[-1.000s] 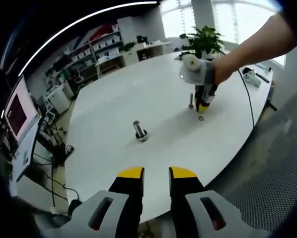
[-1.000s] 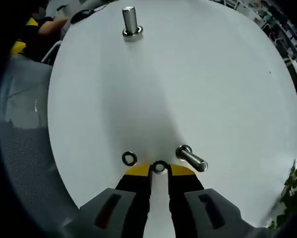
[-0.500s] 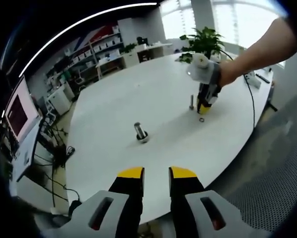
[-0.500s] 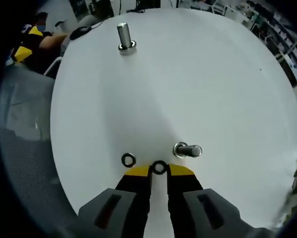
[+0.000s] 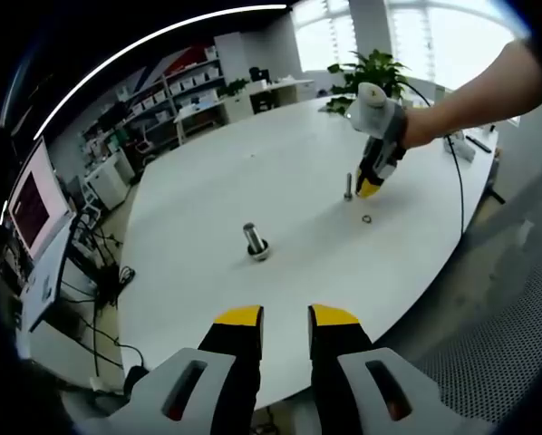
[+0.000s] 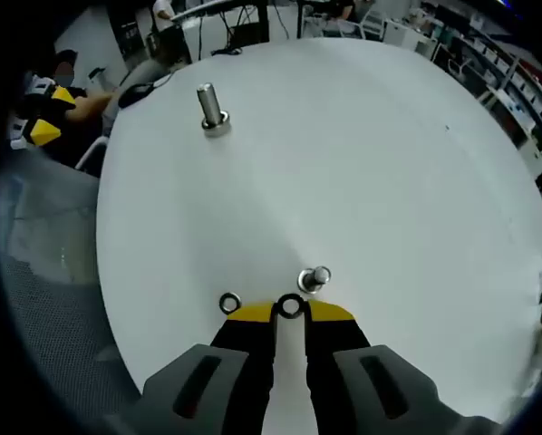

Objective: Place the washer onto the threaded stud by aligning its center hole with the stud, sliding it down to the base, and recovering from edge contact or off-axis alignment until the washer reaches the visible bottom stop.

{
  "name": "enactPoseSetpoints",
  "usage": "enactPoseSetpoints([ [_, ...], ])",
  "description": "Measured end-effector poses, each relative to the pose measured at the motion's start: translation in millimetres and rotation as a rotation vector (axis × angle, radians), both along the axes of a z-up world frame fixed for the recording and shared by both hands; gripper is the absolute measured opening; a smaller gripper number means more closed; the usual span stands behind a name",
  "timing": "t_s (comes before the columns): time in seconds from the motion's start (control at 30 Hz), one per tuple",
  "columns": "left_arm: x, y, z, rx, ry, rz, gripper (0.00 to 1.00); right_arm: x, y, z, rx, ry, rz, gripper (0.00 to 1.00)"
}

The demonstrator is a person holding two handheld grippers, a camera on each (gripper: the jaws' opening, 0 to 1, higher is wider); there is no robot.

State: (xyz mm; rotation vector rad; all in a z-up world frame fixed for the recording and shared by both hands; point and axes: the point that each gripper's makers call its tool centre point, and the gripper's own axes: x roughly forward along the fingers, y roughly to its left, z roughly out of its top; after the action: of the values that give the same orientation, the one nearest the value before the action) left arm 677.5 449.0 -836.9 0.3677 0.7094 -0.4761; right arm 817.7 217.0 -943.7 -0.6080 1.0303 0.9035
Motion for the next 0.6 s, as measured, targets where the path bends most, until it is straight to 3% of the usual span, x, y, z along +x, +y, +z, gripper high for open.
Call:
enactPoseSetpoints([
  [0.6, 0.0, -1.2, -0.4, -0.003, 0.002, -0.005, 0.17, 14.2, -4.4, 33.9, 0.061, -0.103, -0.024, 0.13],
])
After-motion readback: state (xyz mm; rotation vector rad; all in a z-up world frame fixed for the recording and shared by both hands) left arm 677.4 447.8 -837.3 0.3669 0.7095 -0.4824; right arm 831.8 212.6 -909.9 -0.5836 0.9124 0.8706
